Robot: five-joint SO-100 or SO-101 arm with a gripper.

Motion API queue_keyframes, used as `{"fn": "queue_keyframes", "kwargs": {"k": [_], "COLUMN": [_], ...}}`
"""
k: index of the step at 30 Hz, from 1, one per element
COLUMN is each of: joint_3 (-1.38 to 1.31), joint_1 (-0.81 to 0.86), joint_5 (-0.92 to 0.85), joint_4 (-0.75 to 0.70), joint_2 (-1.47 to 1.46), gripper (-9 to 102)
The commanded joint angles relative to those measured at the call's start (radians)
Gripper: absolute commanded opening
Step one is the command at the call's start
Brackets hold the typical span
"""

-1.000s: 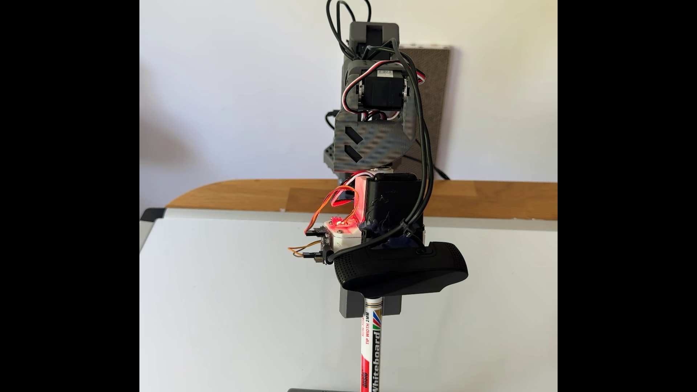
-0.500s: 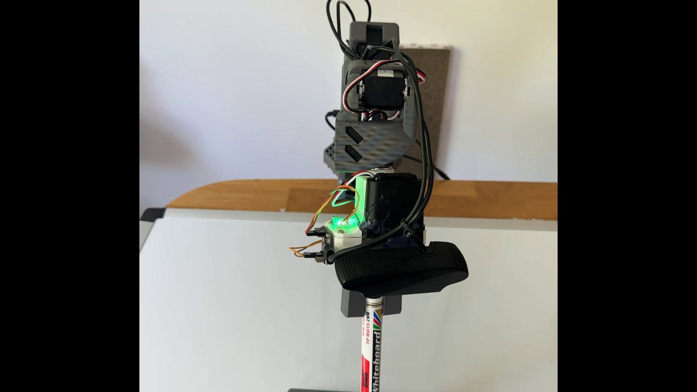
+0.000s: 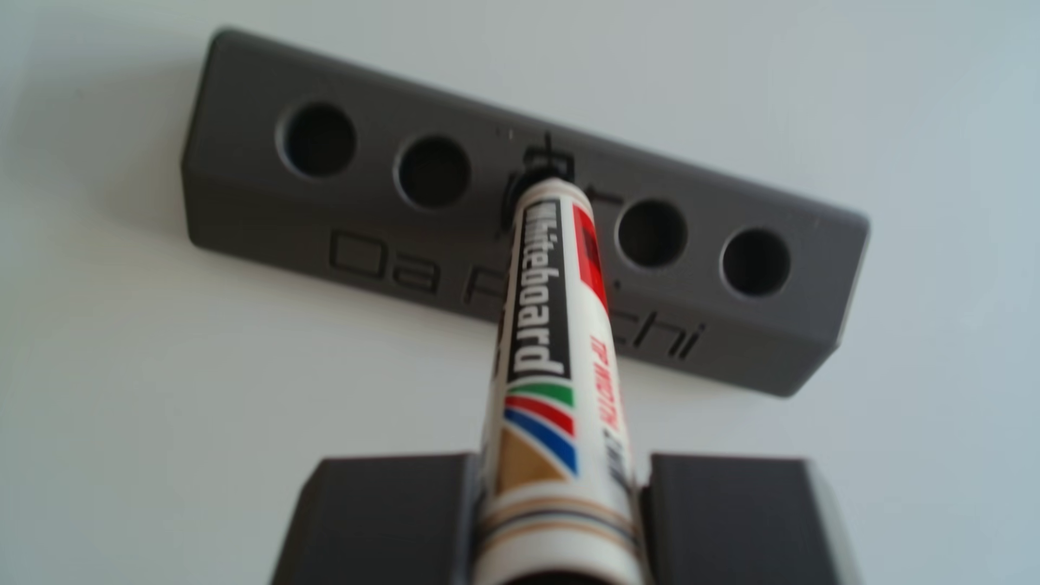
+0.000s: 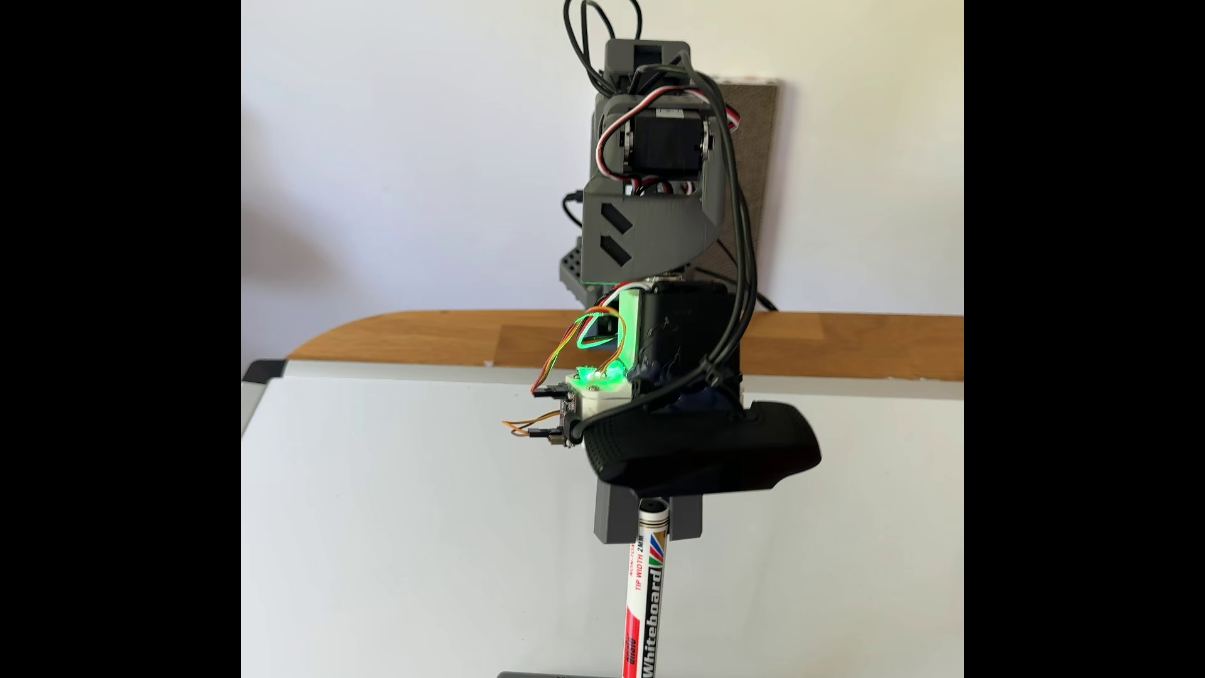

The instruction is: Draw a face

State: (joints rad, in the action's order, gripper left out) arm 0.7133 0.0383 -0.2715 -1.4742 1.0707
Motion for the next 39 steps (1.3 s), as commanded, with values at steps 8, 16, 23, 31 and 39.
{"fn": "queue_keyframes", "kwargs": {"k": [8,16,23,31,39], "joint_3": [-0.101,-0.15,-0.141,-0.137,0.089], "joint_1": [-0.002,0.009,-0.002,-0.037,-0.109], "joint_5": [-0.008,-0.008,-0.008,0.002,-0.046], "joint_4": [0.003,-0.14,-0.175,-0.353,-0.348], "joint_2": [0.046,0.114,0.272,0.387,0.522], "gripper": [-1,-1,-1,-1,-1]}}
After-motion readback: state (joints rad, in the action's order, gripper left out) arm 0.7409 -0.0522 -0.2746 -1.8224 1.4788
